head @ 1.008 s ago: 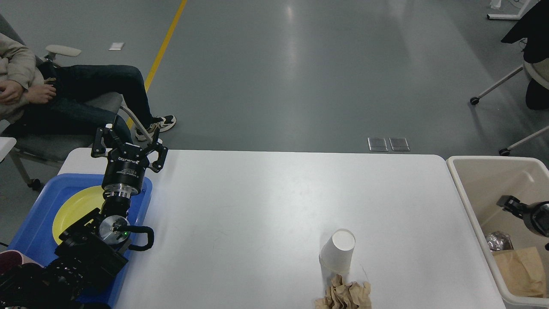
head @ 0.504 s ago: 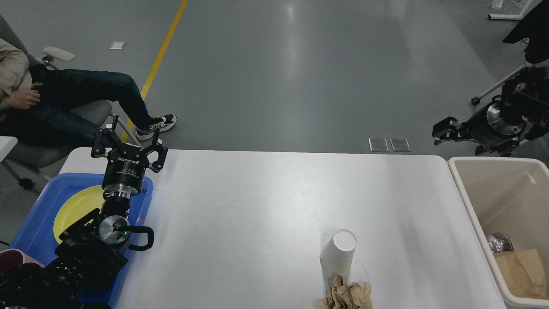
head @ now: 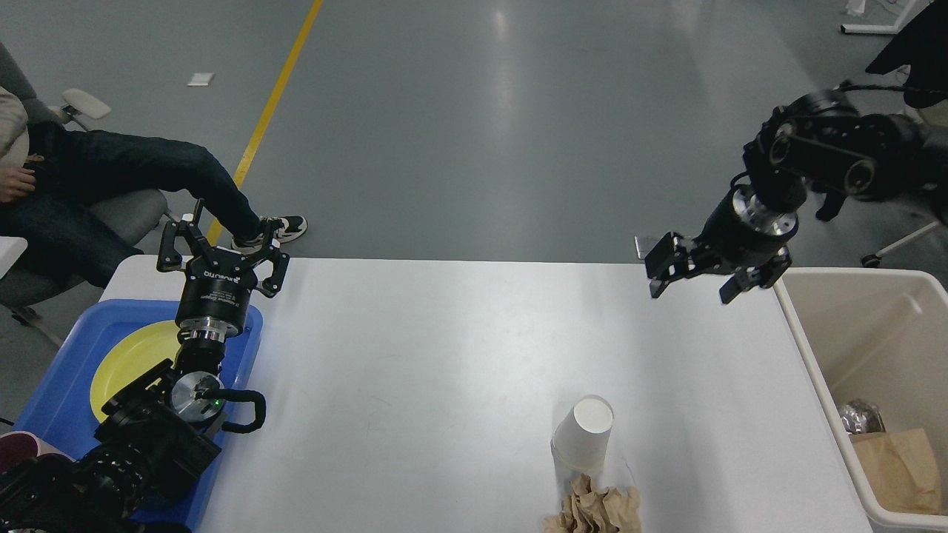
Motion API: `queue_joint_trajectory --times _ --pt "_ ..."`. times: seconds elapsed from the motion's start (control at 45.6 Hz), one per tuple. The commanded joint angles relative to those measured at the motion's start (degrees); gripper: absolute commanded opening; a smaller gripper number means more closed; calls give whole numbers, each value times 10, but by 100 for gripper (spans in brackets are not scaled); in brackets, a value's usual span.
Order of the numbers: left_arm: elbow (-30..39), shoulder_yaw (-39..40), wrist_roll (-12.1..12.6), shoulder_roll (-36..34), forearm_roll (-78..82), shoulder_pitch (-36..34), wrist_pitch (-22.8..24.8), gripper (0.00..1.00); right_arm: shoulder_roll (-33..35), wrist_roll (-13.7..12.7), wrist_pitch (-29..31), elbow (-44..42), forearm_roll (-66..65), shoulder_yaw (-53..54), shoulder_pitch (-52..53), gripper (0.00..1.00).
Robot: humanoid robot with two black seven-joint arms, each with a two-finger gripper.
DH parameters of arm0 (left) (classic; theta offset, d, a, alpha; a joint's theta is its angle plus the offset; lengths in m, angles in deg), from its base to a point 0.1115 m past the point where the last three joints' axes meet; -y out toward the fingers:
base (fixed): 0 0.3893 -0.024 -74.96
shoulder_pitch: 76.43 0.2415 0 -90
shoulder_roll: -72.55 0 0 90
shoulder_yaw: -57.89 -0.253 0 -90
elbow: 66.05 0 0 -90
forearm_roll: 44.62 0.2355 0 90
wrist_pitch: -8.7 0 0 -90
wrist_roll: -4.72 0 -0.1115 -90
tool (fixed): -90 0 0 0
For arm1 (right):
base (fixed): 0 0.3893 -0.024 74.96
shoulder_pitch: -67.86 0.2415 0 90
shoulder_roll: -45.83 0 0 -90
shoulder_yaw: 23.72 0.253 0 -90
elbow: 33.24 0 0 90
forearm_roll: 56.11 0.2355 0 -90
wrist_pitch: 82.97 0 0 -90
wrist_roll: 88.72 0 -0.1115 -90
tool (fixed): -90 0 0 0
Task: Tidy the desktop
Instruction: 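Move the right gripper above the white paper cup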
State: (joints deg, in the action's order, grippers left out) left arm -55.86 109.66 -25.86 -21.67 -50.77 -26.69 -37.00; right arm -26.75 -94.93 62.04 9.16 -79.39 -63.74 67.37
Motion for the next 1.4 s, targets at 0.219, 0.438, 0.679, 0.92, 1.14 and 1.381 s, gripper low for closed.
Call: queue_joint_trajectory --times 0.219,0.438,0.679,0.92,1.14,1.381 --pt "0 0 0 0 0 0 0 97 -85 -1 0 -3 25 21 -49 100" --pt "0 0 0 0 0 0 0 97 -106 -2 0 -3 24 21 -73 100" --pt "0 0 0 0 0 0 0 97 -116 -3 0 -9 19 19 -102 100" --pt "0 0 0 0 0 0 0 97 -116 -4 0 -21 20 18 -126 100" --pt "0 0 0 0 0 0 0 97 -116 -4 0 -21 19 20 -131 100" --pt "0 0 0 0 0 0 0 97 -115 -3 0 -21 22 21 -125 100"
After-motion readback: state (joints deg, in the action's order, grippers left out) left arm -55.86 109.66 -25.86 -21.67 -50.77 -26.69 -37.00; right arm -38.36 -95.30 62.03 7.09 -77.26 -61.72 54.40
